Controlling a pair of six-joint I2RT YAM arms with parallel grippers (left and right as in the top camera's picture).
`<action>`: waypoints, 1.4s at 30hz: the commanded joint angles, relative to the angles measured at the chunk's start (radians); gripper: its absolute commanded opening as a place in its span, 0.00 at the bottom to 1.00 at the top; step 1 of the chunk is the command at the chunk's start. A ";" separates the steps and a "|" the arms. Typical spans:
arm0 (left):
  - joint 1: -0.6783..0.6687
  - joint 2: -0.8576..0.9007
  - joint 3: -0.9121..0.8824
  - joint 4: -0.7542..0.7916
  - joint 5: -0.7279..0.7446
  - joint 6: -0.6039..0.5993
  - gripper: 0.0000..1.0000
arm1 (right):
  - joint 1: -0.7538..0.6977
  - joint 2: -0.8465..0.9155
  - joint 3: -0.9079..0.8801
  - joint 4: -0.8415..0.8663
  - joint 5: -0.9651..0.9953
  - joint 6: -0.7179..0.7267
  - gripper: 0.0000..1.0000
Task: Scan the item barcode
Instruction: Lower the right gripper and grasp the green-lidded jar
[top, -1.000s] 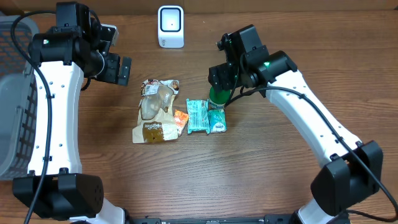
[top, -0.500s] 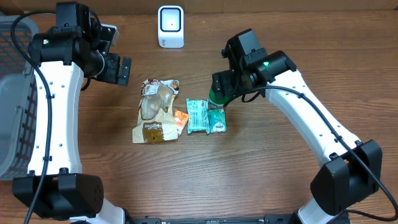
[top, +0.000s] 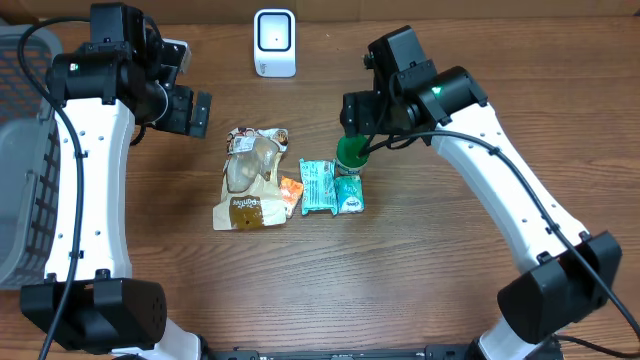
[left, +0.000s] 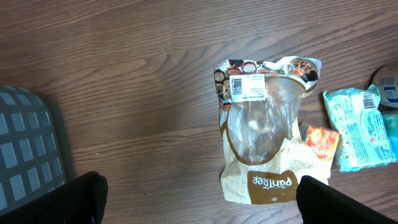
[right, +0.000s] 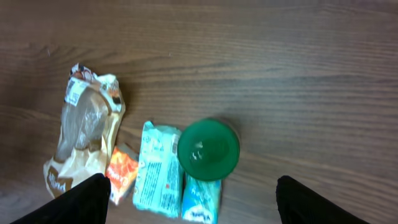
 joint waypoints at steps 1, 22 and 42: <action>0.001 0.005 0.009 -0.002 0.018 0.011 1.00 | 0.008 0.082 0.020 0.035 0.015 -0.002 0.88; 0.002 0.005 0.009 -0.002 0.017 0.011 1.00 | 0.026 0.277 -0.008 0.024 -0.012 0.045 0.93; 0.002 0.005 0.009 -0.002 0.018 0.011 0.99 | 0.026 0.278 -0.046 0.081 0.059 -0.074 0.68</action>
